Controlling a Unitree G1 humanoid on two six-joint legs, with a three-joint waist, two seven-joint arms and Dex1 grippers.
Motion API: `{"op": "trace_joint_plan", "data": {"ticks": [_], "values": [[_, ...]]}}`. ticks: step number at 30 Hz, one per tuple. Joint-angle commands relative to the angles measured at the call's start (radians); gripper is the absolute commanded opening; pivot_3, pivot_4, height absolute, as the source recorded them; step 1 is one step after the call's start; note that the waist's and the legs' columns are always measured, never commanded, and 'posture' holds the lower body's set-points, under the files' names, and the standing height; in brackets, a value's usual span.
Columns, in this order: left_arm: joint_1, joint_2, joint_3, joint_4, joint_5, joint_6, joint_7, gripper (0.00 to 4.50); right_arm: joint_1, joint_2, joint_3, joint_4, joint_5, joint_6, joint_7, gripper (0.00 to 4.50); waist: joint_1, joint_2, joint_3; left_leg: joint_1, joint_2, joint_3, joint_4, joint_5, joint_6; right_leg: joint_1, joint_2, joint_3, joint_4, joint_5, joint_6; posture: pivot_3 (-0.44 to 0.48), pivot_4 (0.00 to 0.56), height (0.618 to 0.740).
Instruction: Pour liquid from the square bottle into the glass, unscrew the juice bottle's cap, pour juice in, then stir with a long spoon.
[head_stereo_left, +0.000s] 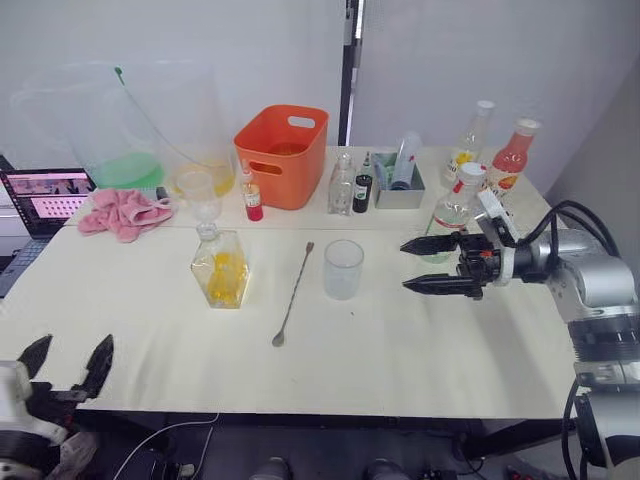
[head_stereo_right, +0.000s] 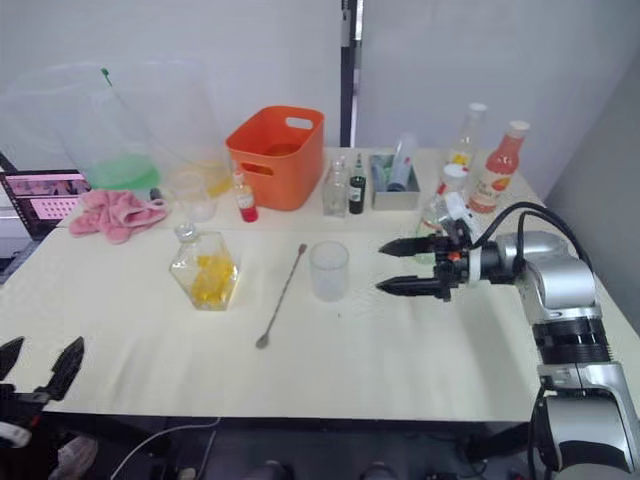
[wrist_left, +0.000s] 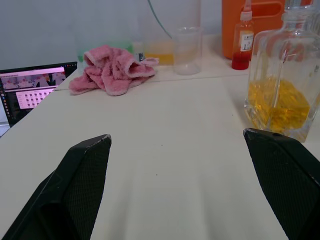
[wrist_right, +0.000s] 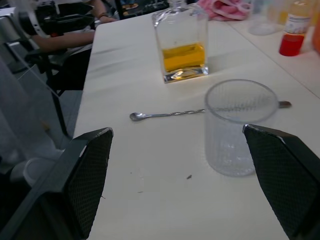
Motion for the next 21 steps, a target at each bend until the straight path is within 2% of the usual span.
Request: {"op": "trace_joint_plan", "data": {"ticks": [1, 7, 15, 21], "values": [[-0.027, -0.040, -0.130, -0.089, 0.077, 0.015, 0.104, 4.50, -0.015, 0.003, -0.007, -0.059, 0.034, 0.013, 0.008, 4.41, 0.001, 0.000, 0.000, 0.000, 0.000, 0.000, 0.000, 0.000, 0.000, 0.000, 0.000, 0.000, 0.000, 0.000, 0.000, 0.000, 0.150, 0.740], [-0.144, -0.079, -0.327, -0.049, 0.187, 0.032, 0.204, 4.50, 0.031, -0.033, -0.018, -0.109, 0.036, 0.046, -0.009, 4.41, 0.001, -0.001, 0.000, -0.001, -0.002, 0.002, 0.001, 0.000, 0.000, 0.000, 0.001, 0.001, -0.004, 0.004, 0.002, 0.000, 0.150, 0.740], [-0.305, -0.069, -0.408, 0.082, 0.252, 0.039, 0.255, 4.50, 0.111, -0.097, -0.089, -0.210, 0.087, 0.092, -0.061, 4.41, 0.003, -0.002, 0.000, -0.001, -0.001, 0.002, 0.001, 0.000, 0.000, 0.000, 0.002, 0.001, -0.004, 0.004, 0.001, 0.000, 0.150, 0.740], [-0.425, -0.065, -0.449, 0.222, 0.272, 0.011, 0.259, 4.50, 0.143, -0.133, -0.091, -0.224, 0.079, 0.112, -0.096, 4.41, 0.002, -0.002, 0.000, -0.002, -0.001, 0.003, 0.003, 0.000, 0.000, 0.000, 0.002, 0.001, -0.004, 0.005, 0.002, 0.000, 0.150, 0.740]]}}
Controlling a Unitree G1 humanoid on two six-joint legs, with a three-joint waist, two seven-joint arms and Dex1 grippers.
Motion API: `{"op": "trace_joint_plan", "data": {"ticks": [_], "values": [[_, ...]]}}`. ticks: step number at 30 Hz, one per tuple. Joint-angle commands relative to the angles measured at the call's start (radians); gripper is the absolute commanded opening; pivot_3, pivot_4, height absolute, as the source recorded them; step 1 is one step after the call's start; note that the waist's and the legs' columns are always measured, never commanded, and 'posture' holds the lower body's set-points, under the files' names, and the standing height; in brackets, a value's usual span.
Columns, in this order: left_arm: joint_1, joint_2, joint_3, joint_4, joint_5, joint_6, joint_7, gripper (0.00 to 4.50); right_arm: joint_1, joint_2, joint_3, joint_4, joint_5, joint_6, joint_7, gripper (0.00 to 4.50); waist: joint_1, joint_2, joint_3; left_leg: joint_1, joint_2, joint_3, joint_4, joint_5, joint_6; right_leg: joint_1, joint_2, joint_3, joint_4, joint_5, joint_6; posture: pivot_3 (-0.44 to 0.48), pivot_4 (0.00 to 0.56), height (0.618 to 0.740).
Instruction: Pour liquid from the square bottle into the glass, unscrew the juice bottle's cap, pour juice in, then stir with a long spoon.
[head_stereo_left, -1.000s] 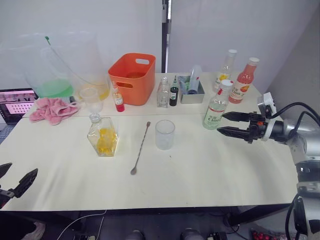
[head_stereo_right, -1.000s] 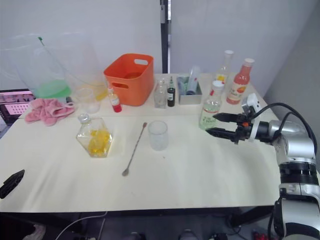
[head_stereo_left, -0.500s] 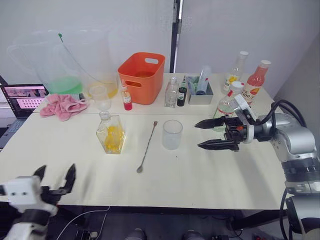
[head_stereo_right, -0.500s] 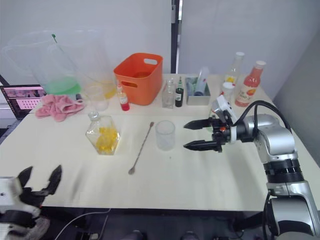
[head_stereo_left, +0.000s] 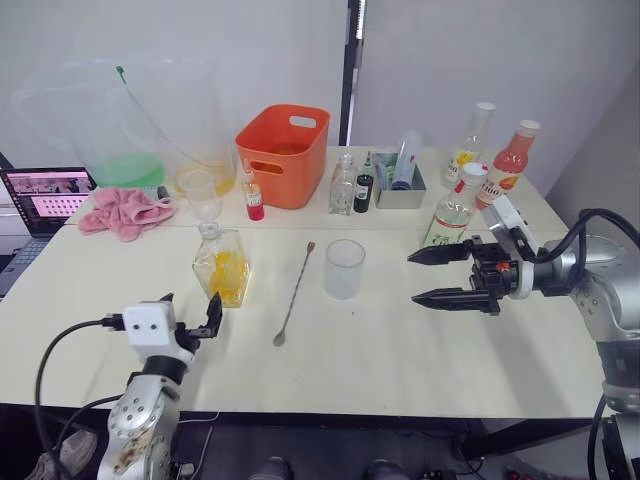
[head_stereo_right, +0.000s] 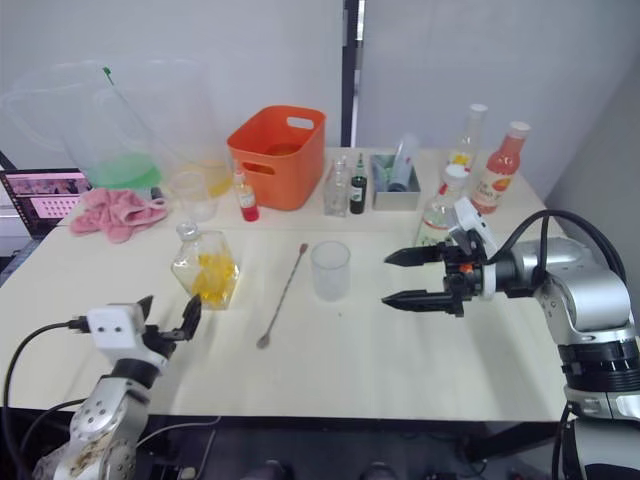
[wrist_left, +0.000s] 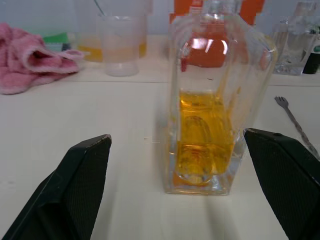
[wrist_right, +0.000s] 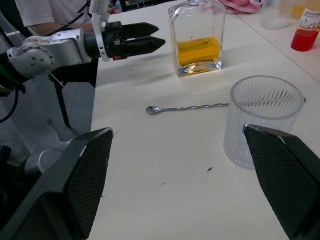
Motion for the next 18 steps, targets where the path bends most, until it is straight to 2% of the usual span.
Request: {"op": "trace_joint_plan", "data": {"ticks": [1, 18], "values": [[-0.055, 0.017, -0.014, 0.056, 0.027, -0.034, 0.000, 4.50, 0.025, -0.041, -0.022, -0.028, 0.000, -0.003, -0.009, 4.41, 0.002, 0.000, 0.000, 0.000, 0.000, 0.000, 0.000, 0.000, 0.000, 0.000, 0.000, 0.000, 0.000, 0.000, 0.000, 0.000, 0.150, 0.740], [-0.182, 0.010, -0.080, 0.184, 0.073, -0.094, 0.005, 4.50, 0.100, -0.061, -0.029, -0.044, -0.002, -0.056, -0.040, 4.41, 0.002, 0.000, 0.000, 0.000, 0.000, 0.000, 0.001, 0.000, 0.000, 0.000, 0.000, 0.000, 0.001, 0.000, 0.000, 0.000, 0.150, 0.740]]}}
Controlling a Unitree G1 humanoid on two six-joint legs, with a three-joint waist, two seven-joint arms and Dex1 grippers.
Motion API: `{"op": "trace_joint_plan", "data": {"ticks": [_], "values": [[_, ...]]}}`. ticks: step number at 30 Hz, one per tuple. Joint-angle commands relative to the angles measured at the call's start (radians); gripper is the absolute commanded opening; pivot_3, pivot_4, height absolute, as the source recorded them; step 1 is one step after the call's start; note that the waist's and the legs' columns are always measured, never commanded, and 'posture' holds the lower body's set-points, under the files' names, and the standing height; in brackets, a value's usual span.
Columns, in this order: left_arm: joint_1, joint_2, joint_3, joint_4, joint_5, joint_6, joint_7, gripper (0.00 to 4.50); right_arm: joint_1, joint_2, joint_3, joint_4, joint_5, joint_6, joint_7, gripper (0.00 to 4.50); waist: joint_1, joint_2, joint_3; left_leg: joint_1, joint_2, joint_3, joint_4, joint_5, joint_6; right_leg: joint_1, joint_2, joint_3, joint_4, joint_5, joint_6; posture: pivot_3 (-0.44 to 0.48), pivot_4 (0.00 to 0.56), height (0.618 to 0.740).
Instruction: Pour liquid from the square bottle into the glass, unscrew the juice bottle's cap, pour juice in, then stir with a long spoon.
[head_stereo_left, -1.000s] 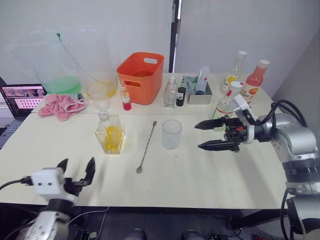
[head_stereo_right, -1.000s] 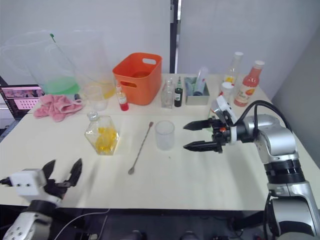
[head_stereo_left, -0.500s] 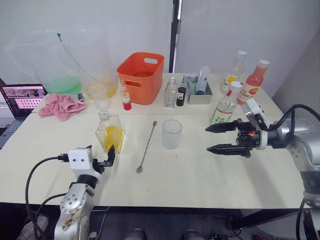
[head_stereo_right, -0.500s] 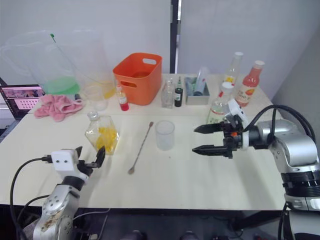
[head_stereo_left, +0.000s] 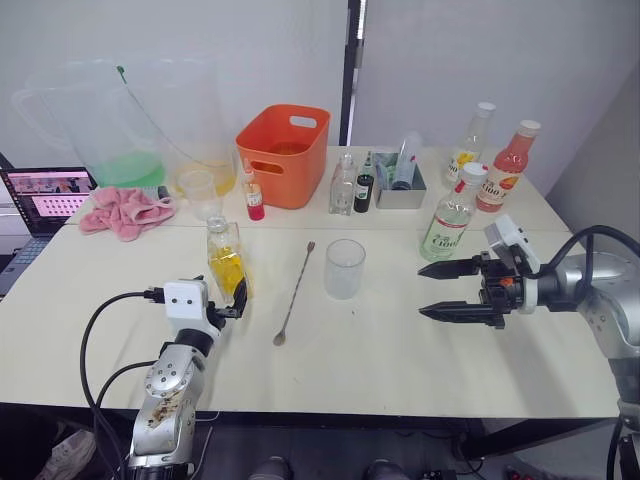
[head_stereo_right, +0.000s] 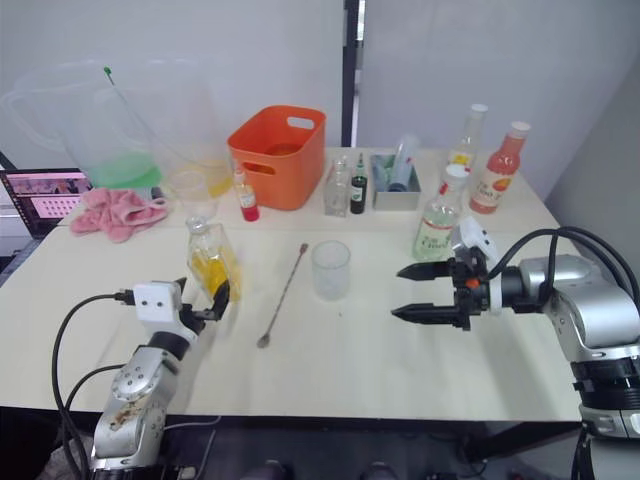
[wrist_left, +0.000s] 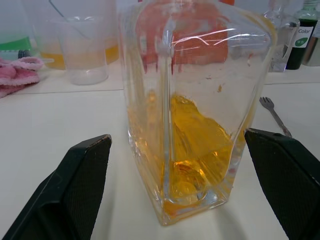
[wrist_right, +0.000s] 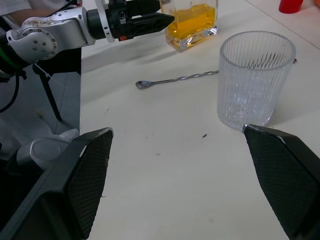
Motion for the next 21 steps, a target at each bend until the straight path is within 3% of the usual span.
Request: {"op": "trace_joint_plan", "data": {"ticks": [1, 13, 21], "values": [[-0.020, -0.006, -0.008, -0.007, 0.013, -0.028, 0.014, 4.50, -0.004, -0.018, -0.026, -0.028, 0.001, -0.029, -0.001, 4.41, -0.001, 0.000, 0.000, 0.000, 0.000, 0.000, 0.000, 0.000, 0.000, 0.000, 0.000, 0.000, 0.000, 0.000, 0.000, 0.000, 0.150, 0.740], [-0.108, -0.055, -0.010, 0.026, 0.030, -0.019, 0.086, 4.50, -0.029, 0.008, 0.004, -0.011, -0.016, -0.058, -0.014, 4.41, 0.000, 0.000, 0.000, 0.000, 0.000, 0.000, 0.000, 0.000, 0.000, 0.000, 0.000, 0.000, 0.000, 0.000, 0.000, 0.000, 0.150, 0.740], [-0.196, -0.039, 0.002, 0.104, 0.069, -0.019, 0.133, 4.50, -0.034, 0.019, 0.013, -0.015, -0.020, -0.062, -0.024, 4.41, 0.000, 0.000, 0.000, 0.000, 0.000, 0.000, 0.000, 0.000, 0.000, 0.000, 0.000, 0.000, 0.000, 0.000, 0.000, 0.000, 0.150, 0.740]]}}
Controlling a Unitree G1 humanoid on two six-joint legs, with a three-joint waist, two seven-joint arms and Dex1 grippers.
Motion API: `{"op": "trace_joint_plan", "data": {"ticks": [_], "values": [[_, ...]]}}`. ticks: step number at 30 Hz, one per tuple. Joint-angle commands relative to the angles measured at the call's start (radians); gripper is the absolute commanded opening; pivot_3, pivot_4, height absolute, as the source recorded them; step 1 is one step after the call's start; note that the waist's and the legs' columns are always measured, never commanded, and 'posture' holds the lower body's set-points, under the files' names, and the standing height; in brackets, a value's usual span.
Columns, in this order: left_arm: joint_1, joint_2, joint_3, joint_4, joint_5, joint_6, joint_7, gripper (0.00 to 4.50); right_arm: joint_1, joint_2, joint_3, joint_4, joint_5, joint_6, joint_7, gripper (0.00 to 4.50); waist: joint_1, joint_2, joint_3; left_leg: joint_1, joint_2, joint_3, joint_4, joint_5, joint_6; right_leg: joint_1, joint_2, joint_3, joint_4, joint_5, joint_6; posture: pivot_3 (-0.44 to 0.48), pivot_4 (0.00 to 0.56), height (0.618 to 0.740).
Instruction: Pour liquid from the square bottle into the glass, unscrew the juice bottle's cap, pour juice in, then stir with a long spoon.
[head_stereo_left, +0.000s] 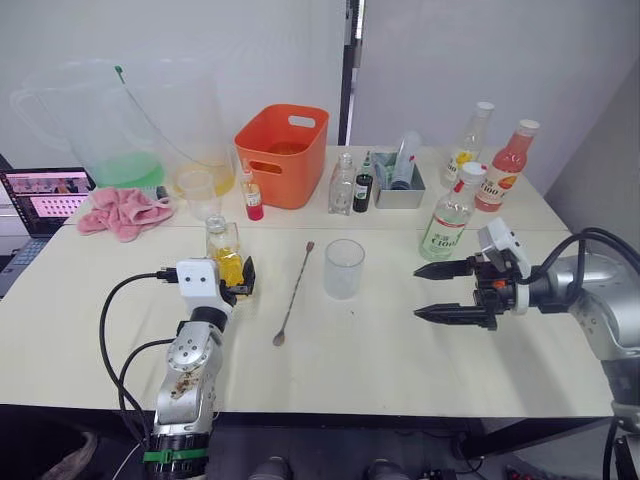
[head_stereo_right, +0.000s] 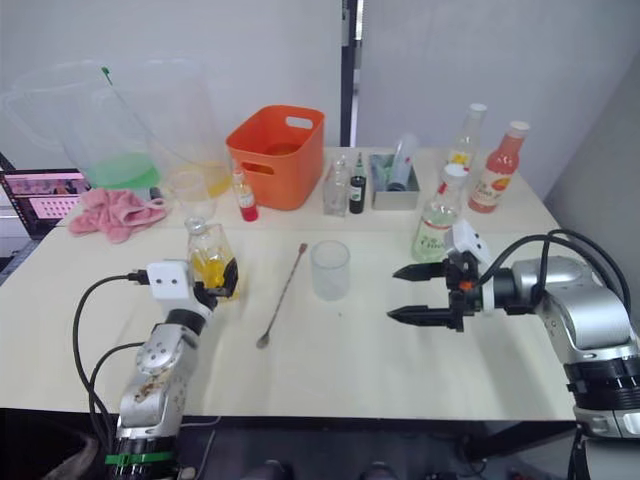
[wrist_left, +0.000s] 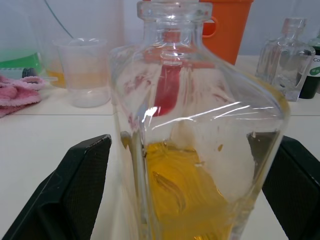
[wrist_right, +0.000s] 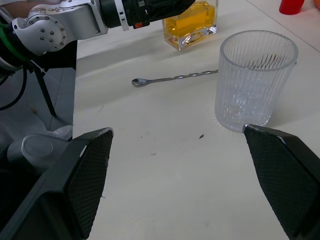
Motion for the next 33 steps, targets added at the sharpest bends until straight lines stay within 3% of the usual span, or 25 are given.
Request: {"op": "trace_joint_plan", "data": {"ticks": [1, 9, 15, 20, 25, 30, 33], "values": [[-0.044, 0.018, 0.015, 0.020, 0.021, -0.017, 0.029, 4.50, -0.022, 0.002, -0.015, -0.021, 0.001, -0.017, -0.009, 4.41, 0.000, 0.000, 0.000, 0.000, 0.000, 0.000, 0.000, 0.000, 0.000, 0.000, 0.000, 0.000, 0.000, 0.000, 0.000, 0.000, 0.150, 0.740], [-0.109, 0.032, 0.027, 0.093, 0.033, -0.029, 0.055, 4.50, -0.014, 0.013, -0.017, -0.028, -0.002, -0.023, -0.047, 4.41, -0.003, 0.000, 0.000, 0.000, 0.000, 0.000, 0.000, 0.000, 0.000, 0.000, 0.000, 0.000, 0.001, 0.000, 0.000, 0.000, 0.150, 0.740], [-0.106, 0.038, 0.029, 0.085, 0.032, -0.030, 0.057, 2.80, -0.016, 0.015, -0.011, -0.031, 0.000, -0.026, -0.049, 4.50, -0.002, 0.000, 0.000, 0.000, 0.000, 0.000, 0.000, 0.000, 0.000, 0.000, 0.000, 0.000, 0.001, 0.000, 0.000, 0.000, 0.150, 0.740], [-0.085, 0.060, 0.034, 0.021, 0.015, -0.032, 0.023, 2.81, -0.019, 0.016, -0.007, -0.025, -0.002, -0.032, -0.045, 4.50, -0.004, 0.000, 0.000, 0.000, 0.000, 0.000, 0.000, 0.000, 0.000, -0.001, 0.000, 0.000, 0.001, 0.000, 0.000, 0.000, 0.150, 0.740], [-0.027, 0.189, 0.072, -0.149, -0.129, 0.033, -0.177, 2.81, -0.023, 0.017, -0.007, -0.020, 0.006, -0.029, -0.037, 4.50, -0.008, -0.004, 0.002, -0.002, 0.000, 0.000, 0.000, 0.000, 0.000, -0.004, 0.000, 0.000, 0.003, 0.000, 0.000, 0.000, 0.150, 0.740], [0.038, 0.386, 0.053, -0.265, -0.266, 0.090, -0.472, 2.81, -0.013, 0.014, -0.011, -0.034, 0.021, -0.013, -0.027, 4.50, -0.003, -0.007, 0.004, -0.005, 0.000, 0.000, 0.001, 0.000, 0.000, -0.007, 0.000, 0.000, 0.004, 0.001, -0.001, 0.000, 0.150, 0.740], [0.031, 0.456, 0.035, -0.295, -0.333, 0.123, -0.588, 2.81, -0.002, 0.019, -0.027, -0.047, 0.024, -0.017, -0.044, 4.50, 0.001, -0.007, 0.004, -0.005, 0.000, 0.000, 0.001, 0.000, 0.000, -0.007, 0.000, 0.000, 0.003, 0.001, -0.001, 0.000, 0.150, 0.740]]}}
